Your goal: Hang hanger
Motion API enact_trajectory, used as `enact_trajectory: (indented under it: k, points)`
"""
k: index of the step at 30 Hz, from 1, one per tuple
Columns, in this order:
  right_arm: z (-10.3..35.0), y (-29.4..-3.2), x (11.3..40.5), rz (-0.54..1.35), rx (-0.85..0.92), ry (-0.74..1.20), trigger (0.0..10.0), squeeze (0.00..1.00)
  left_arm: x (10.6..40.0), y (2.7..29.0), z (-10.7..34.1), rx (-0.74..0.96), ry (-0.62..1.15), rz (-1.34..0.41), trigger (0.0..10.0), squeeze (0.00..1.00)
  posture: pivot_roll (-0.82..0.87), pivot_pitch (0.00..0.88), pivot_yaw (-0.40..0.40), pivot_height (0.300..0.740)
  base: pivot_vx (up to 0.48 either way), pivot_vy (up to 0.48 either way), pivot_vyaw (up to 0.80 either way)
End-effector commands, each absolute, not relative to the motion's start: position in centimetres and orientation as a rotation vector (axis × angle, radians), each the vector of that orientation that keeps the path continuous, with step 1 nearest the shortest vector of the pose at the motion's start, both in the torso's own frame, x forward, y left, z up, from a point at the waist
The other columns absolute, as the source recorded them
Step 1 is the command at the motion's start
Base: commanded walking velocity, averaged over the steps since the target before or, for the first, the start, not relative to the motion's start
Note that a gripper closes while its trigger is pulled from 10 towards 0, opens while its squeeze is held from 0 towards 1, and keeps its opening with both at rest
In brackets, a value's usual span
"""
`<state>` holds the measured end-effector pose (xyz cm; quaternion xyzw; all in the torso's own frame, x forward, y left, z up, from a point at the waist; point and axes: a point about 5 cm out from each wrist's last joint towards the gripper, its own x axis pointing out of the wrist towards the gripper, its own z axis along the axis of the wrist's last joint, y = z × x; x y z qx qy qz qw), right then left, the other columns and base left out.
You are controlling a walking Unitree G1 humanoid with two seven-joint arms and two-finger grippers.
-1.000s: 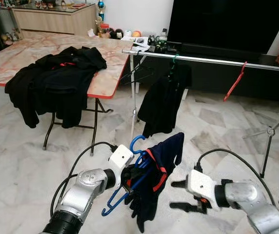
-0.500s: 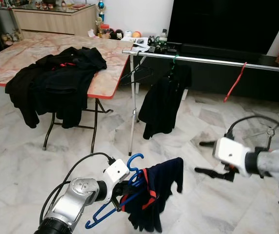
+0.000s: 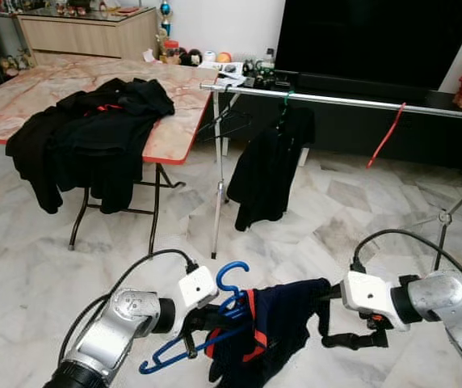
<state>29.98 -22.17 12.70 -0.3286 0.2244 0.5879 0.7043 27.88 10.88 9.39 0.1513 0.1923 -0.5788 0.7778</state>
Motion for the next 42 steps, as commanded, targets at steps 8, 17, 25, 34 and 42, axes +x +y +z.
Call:
enact_trajectory:
  k: [8,17,25,34,42]
  points:
    - [14.0,-21.8,30.9,1.355,-0.716,0.427,10.0,0.00,27.6,10.1,10.2,0.341,0.388,-1.321,10.0,0.00,0.05,0.000,-0.072,0.740,0.000,0.000,0.00]
    - [12.6,-20.9,30.6,1.457,-0.674,0.466,10.0,0.00,27.6,9.4,10.8,0.393,0.382,-1.366,10.0,0.00,0.06,0.000,-0.075,0.740,0.000,0.000,0.00]
    - [12.6,-19.8,31.2,1.494,-0.650,0.438,10.0,0.00,27.7,8.9,11.4,0.445,0.357,-1.391,10.0,0.00,0.07,0.000,-0.080,0.740,0.000,0.000,0.00]
    - [12.4,-19.1,31.7,1.506,-0.609,0.433,10.0,0.00,28.3,8.1,12.9,0.512,0.304,-1.407,10.0,0.00,0.08,0.000,-0.091,0.740,0.000,0.000,0.00]
    - [11.6,-18.7,31.5,1.531,-0.599,0.459,10.0,0.00,28.3,7.3,13.7,0.511,0.268,-1.437,10.0,0.00,0.08,0.000,-0.090,0.740,0.000,0.000,0.00]
